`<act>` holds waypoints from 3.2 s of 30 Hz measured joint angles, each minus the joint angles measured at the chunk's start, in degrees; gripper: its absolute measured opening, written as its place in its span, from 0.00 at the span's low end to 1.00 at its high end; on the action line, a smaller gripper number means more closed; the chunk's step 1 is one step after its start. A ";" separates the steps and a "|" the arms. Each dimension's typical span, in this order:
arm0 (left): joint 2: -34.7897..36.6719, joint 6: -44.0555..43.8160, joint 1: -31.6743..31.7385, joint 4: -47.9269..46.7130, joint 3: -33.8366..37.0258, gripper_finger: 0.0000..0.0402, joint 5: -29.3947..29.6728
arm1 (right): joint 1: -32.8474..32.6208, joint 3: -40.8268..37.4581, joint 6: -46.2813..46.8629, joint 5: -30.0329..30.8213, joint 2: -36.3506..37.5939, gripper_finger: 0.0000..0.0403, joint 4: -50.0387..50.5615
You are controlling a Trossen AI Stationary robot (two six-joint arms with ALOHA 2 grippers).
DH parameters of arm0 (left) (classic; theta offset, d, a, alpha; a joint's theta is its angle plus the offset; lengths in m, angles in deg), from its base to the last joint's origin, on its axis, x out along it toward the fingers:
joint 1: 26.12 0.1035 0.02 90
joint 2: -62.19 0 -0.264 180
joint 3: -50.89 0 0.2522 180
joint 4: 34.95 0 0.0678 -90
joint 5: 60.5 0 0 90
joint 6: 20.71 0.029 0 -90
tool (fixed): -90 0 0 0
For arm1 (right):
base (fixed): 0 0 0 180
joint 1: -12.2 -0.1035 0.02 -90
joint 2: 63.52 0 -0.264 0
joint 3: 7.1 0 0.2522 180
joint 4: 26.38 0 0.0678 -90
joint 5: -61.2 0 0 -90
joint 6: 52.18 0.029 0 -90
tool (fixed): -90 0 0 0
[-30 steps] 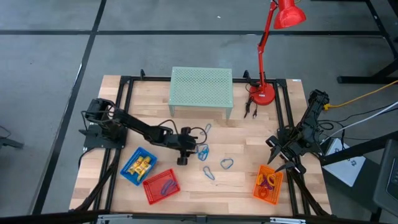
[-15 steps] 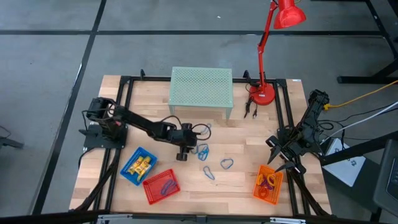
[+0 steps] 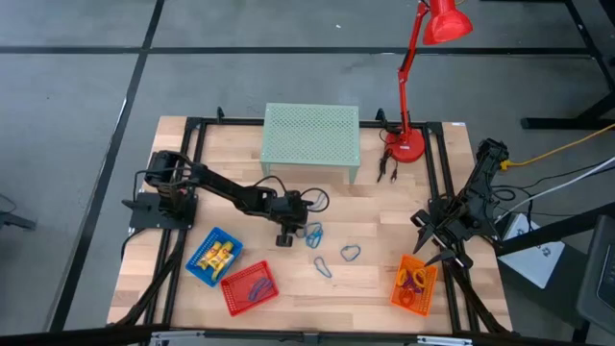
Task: Pick & Place Office Desk Supplies
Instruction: Put the blue rubber band into the red bin
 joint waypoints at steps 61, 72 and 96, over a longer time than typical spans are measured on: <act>14.36 -48.80 -36.33 -19.53 1.03 0.08 7.89 | 0.00 0.00 0.00 0.01 -0.02 0.48 0.01; 19.89 -48.57 -35.99 -19.65 1.03 0.34 11.24 | 0.00 0.00 0.00 0.00 -0.02 0.48 0.00; 20.40 -18.81 -8.08 -6.79 0.86 0.39 9.54 | 0.00 0.00 0.00 0.00 -0.04 0.48 0.02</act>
